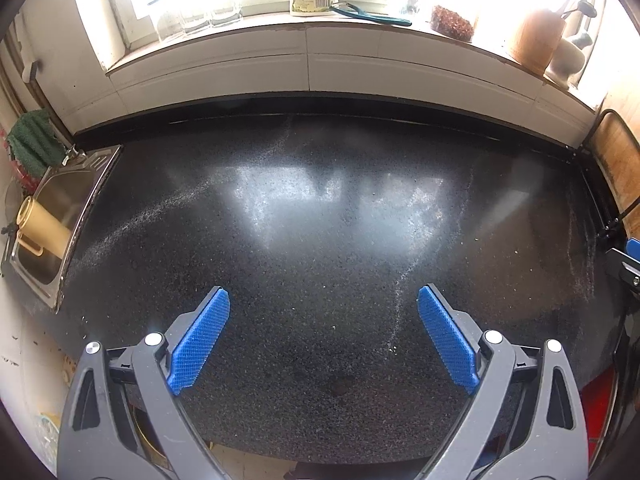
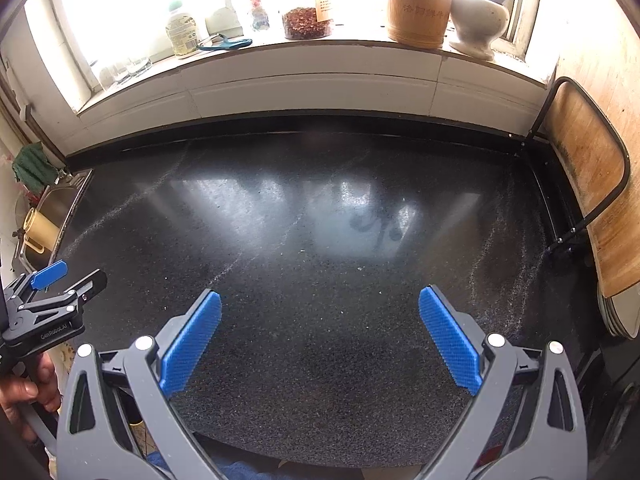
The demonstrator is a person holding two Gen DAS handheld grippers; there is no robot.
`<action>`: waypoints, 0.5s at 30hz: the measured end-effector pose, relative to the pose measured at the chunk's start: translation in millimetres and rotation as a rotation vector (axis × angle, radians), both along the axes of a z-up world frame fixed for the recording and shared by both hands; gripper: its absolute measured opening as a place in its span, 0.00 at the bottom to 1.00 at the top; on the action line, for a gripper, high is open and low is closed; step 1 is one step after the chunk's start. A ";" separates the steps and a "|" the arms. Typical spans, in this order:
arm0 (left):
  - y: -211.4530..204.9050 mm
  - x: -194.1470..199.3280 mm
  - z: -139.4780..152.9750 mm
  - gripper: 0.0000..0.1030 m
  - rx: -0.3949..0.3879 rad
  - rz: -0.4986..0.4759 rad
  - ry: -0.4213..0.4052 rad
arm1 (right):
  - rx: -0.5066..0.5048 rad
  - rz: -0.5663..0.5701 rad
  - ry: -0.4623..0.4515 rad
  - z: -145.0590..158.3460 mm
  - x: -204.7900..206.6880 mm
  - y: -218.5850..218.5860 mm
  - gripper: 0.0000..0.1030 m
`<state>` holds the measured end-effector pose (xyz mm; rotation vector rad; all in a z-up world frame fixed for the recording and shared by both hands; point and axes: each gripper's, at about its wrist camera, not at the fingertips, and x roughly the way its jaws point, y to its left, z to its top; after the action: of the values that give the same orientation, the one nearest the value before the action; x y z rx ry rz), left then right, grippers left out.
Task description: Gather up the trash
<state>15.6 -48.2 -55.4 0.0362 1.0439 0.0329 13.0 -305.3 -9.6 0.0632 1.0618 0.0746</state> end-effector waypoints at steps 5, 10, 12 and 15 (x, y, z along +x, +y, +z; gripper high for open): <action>0.6 0.7 0.0 0.90 0.002 -0.009 -0.002 | -0.004 -0.002 -0.002 0.0 -0.5 3.4 0.93; 1.0 2.1 1.2 0.90 -0.004 -0.008 -0.007 | -0.003 -0.002 0.002 -0.3 -0.2 4.1 0.93; 0.7 2.2 1.4 0.90 -0.005 -0.011 -0.009 | -0.005 -0.004 0.002 -0.3 -0.6 4.1 0.93; 0.0 2.4 1.9 0.90 -0.004 -0.016 -0.010 | -0.003 -0.008 0.003 -0.5 -2.3 4.1 0.93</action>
<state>18.0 -48.2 -53.5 0.0405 1.0341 0.0167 10.7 -301.2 -10.1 0.0651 1.0643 0.0657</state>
